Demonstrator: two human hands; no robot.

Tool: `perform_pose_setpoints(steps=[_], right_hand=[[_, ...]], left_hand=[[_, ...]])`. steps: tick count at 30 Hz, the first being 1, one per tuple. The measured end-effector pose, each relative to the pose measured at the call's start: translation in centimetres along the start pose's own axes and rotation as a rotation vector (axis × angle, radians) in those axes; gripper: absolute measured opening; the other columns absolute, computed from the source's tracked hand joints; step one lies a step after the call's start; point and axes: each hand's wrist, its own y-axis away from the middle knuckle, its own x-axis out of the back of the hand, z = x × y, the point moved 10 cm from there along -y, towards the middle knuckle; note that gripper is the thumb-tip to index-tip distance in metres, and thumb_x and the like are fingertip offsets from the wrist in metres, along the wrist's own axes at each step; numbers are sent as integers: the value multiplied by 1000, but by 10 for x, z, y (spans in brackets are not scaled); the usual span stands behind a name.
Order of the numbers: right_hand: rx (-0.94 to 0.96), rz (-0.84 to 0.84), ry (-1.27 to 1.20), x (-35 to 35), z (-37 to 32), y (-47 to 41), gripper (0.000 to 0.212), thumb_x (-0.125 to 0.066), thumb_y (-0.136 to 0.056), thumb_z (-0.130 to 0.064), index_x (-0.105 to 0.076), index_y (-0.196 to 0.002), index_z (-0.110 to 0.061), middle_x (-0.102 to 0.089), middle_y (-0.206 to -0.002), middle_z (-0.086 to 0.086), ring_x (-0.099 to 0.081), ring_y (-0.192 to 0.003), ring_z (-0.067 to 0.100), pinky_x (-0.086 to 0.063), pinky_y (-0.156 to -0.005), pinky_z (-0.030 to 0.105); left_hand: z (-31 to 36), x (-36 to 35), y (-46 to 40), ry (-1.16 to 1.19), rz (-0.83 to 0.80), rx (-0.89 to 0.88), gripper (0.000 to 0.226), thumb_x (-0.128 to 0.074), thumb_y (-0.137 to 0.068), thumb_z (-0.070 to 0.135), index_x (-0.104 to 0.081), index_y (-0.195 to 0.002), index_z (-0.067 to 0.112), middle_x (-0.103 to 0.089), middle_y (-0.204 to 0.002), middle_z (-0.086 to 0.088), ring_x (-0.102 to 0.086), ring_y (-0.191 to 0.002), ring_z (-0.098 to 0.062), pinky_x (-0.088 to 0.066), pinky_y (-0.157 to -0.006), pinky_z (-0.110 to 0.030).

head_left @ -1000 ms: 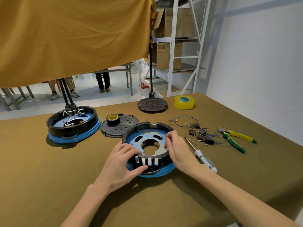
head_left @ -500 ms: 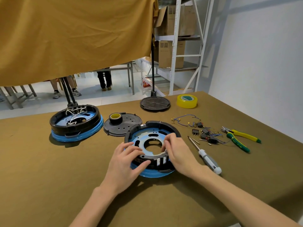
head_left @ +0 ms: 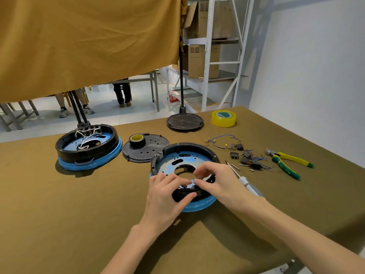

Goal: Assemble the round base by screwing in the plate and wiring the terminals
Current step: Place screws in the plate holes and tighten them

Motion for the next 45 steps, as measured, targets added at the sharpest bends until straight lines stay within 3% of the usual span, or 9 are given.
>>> perform_pose_setpoints(steps=[6,10,13,18,20,24,30,39,45], right_hand=[[62,-185,102,-9,-9,-4,16,-70,-96,-10,-79,-106,-18,-70,-99,-10,-63,-96,2,-48,-85,13],[69,-268,156,-11,-15,-6,24,-66,-98,-13,-62,-119,-24,-68,-101,-14,-61,-100,0,-46,-86,14],[63,-353,271,-13,-18,-7,32,-61,-99,-14,-46,-122,-30,-63,-102,-11,-57,-100,6,-47,-85,20],[119,-429,475,-27,-33,-11,43,-57,-100,-10,-36,-133,-29,-56,-104,-7,-53,-95,15,-55,-81,38],[109,-420,446,-28,-35,-12,48,-59,-99,-10,-37,-137,-30,-63,-106,-7,-57,-102,15,-55,-85,40],[68,-363,341,-15,-27,-9,47,-65,-96,-13,-47,-135,-32,-71,-106,-14,-61,-104,4,-53,-93,28],[136,-207,297,-1,-21,3,25,-70,-94,-14,-76,-118,-19,-74,-107,-7,-63,-99,4,-52,-93,26],[274,-73,336,-3,-27,20,16,-71,-96,-12,-81,-108,-13,-73,-102,-1,-62,-100,13,-55,-86,31],[133,14,217,0,-19,21,15,-73,-94,-19,-81,-107,-18,-73,-102,-7,-61,-98,4,-52,-87,21]], left_hand=[[-4,-1,6,15,56,44,36,-70,-86,58,-76,-106,29,-68,-94,17,-50,-89,-9,-35,-87,-28],[-4,-1,7,12,63,50,37,-68,-86,58,-76,-105,27,-68,-95,16,-47,-90,-7,-31,-89,-23],[-4,-1,7,12,67,46,38,-68,-86,58,-76,-105,27,-68,-95,16,-47,-89,-7,-29,-91,-20],[-6,-3,8,3,60,61,39,-67,-85,59,-76,-104,25,-70,-97,15,-50,-90,-10,-34,-90,-26],[-7,-3,8,-4,59,65,39,-67,-85,58,-76,-104,25,-70,-97,15,-51,-91,-11,-35,-89,-30],[-4,-2,8,4,53,62,40,-66,-85,59,-76,-104,26,-70,-97,15,-48,-91,-8,-34,-88,-26],[-3,-1,8,1,37,54,38,-72,-85,55,-76,-107,24,-71,-99,12,-51,-91,-10,-33,-88,-25],[0,-1,8,-13,37,50,36,-73,-83,52,-76,-107,25,-71,-100,13,-50,-91,-9,-33,-87,-25],[-1,-2,9,-11,26,51,35,-74,-83,51,-75,-108,26,-70,-101,14,-50,-92,-8,-29,-90,-18]])
